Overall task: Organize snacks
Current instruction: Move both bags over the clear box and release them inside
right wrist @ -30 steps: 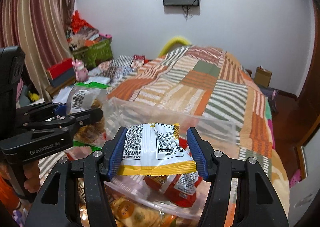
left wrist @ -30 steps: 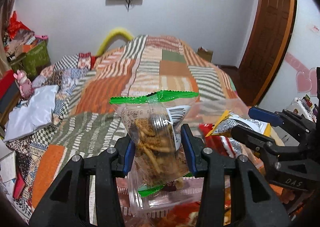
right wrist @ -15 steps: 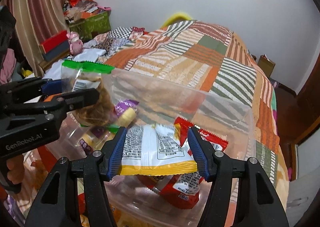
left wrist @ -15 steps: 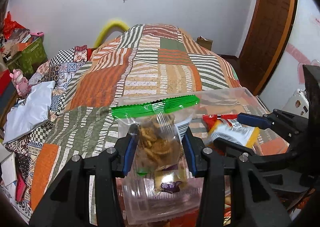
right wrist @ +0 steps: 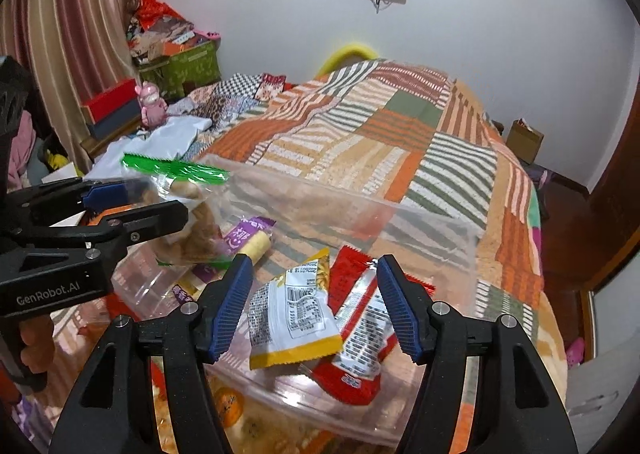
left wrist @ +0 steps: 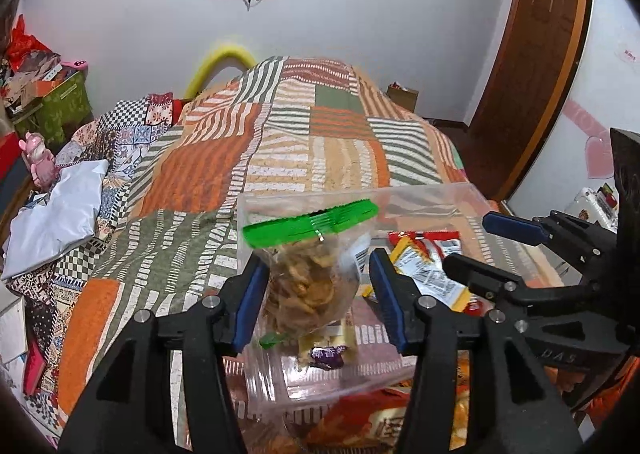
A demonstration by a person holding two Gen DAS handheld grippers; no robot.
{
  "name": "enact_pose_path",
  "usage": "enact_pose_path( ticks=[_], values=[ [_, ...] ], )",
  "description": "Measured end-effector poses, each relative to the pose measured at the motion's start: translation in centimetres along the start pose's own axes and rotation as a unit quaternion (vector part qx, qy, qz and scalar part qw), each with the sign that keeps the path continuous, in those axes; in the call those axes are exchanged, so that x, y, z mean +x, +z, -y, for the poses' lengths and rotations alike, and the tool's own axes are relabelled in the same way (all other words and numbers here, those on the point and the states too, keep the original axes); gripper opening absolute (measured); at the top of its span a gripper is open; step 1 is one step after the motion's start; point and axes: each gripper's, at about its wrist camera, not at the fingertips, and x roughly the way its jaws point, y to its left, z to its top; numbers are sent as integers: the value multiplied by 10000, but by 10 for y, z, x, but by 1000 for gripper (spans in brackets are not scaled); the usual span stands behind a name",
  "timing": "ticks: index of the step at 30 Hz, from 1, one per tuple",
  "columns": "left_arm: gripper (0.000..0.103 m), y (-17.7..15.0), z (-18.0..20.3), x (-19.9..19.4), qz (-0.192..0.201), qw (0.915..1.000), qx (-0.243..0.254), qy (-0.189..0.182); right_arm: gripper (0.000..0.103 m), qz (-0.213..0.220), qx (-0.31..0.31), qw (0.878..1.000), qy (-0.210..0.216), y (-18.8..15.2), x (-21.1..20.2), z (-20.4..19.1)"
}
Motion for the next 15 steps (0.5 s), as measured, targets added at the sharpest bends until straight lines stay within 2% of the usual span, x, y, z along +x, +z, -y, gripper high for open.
enact_pose_path(
  ticks=[3, 6, 8, 13, 15],
  values=[
    [69, 2, 3, -17, 245, 9997, 19, 61, 65, 126, 30, 9999, -19, -1, -13, 3],
    [71, 2, 6, -37, 490, 9987, 86, 102, 71, 341, 26, 9994, -108, -5, -31, 5],
    [73, 0, 7, -48, 570, 9983, 105, 108, 72, 475, 5, 9987, -176, -8, -43, 7],
    [76, -13, 11, -68, 602, 9979, 167, 176, 75, 701, 23, 9971, -286, -19, -69, 13],
    [81, -23, 11, -73, 566, 9980, 185, 198, 77, 749, 23, 9965, -360, -25, -76, 16]
  ],
)
